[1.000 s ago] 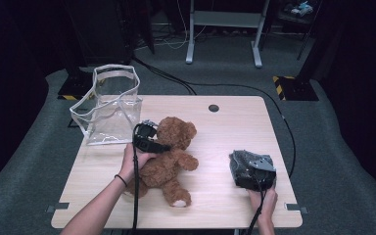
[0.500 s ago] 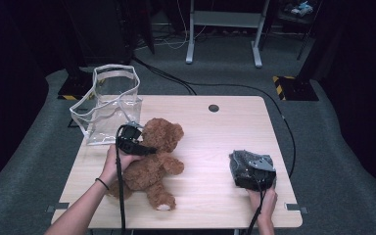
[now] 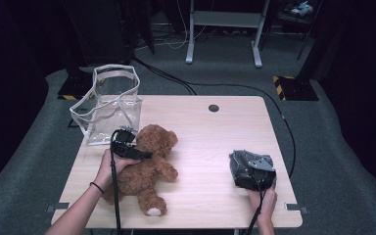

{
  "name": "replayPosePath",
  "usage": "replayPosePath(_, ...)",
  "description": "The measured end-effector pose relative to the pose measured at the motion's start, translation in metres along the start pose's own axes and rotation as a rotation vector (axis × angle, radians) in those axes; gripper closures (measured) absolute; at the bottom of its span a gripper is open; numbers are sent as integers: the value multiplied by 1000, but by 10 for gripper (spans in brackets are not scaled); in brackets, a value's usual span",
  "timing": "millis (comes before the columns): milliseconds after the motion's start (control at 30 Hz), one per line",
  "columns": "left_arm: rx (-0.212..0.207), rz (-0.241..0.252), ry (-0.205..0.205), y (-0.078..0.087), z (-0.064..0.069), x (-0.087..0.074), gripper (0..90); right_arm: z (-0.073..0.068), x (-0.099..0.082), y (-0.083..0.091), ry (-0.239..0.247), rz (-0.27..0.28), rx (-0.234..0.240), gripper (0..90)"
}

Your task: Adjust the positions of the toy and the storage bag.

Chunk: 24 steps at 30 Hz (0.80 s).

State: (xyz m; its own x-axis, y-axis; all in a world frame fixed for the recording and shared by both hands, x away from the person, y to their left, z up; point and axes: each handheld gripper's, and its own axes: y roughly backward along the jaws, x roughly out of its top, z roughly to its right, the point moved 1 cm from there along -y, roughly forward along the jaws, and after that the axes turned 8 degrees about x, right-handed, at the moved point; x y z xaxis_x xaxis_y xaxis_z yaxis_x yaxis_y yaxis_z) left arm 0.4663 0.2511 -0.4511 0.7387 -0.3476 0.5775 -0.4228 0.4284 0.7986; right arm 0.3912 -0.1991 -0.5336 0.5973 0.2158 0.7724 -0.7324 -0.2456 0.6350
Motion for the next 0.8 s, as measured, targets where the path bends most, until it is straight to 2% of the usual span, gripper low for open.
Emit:
replayPosePath(267,39,72,-3,22,2,14,257,0,0,0,-7,2,1,40)
replayPosePath(300,47,82,-15,26,1,17,245,0,0,0,-6,2,1,40)
replayPosePath(400,67,114,-7,36,-2,23,215,0,0,0,-5,1,0,40)
replayPosePath(467,75,146,16,43,-3,28,196,0,0,0,-4,1,-1,40)
replayPosePath(533,89,168,23,48,-5,32,185,0,0,0,-1,-1,-1,39)
replayPosePath(700,134,201,22,61,-12,43,179,0,0,0,4,-3,-1,39)
replayPosePath(733,144,214,38,62,-12,46,174,0,0,0,4,-3,-3,39)
replayPosePath(800,157,216,24,65,-15,50,173,0,0,0,2,-2,-1,39)
